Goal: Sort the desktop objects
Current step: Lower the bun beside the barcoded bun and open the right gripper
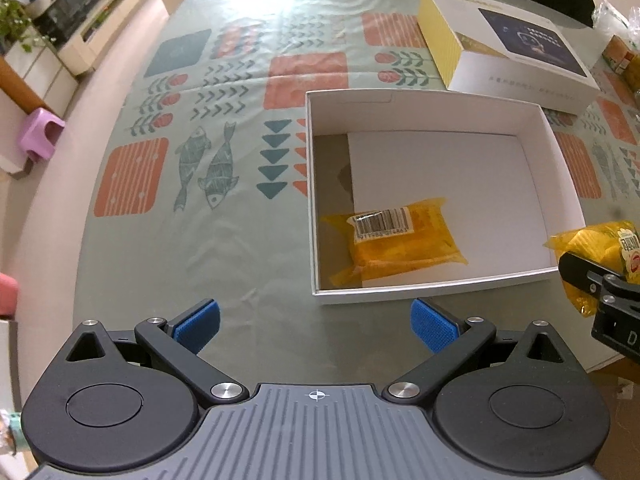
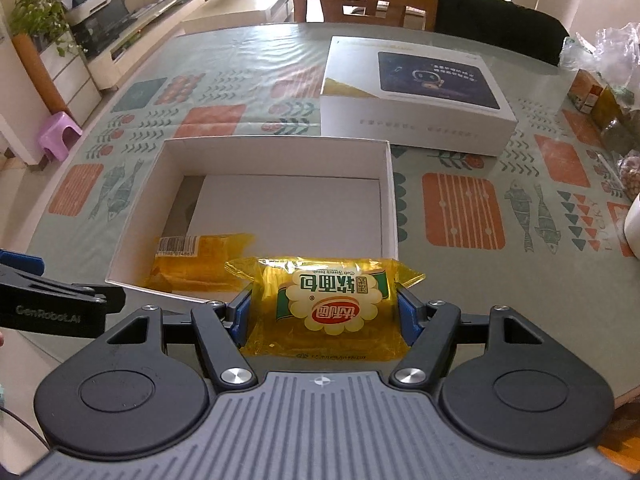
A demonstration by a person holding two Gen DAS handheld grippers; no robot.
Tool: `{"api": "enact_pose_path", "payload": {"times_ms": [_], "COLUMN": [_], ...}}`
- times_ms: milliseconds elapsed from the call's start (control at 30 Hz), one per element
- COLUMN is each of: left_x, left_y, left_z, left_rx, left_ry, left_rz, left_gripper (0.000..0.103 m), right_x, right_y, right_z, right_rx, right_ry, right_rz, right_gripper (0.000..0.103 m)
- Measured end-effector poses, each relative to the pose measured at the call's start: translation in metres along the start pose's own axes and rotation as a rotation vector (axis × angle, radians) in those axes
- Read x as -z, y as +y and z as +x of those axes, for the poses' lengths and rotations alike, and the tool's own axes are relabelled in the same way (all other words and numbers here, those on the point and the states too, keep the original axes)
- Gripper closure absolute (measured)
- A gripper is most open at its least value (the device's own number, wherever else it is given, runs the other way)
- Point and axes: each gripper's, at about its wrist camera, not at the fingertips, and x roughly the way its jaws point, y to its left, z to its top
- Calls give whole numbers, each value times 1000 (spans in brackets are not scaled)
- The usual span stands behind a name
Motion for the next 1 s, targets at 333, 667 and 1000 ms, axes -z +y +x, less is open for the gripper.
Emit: {"api": "enact_pose_path", "payload": {"times_ms": [333,667,1000], "left_x": [-24,-49,-66], "left_y": [14,22,22], "left_z": [12,29,47], "left_rx": [-10,9,57], "left_ry": [12,49,79], "left_rz": [-8,44,70], "left_gripper": [0,0,0], "right_x": [-19,-38,-32], "right_y": [6,10,15], "right_z": [40,87,112], "right_rx": [-22,-27,22], "right_ry": [44,119,170], "right_rz": [30,45,39], "right_gripper": [18,18,18]}}
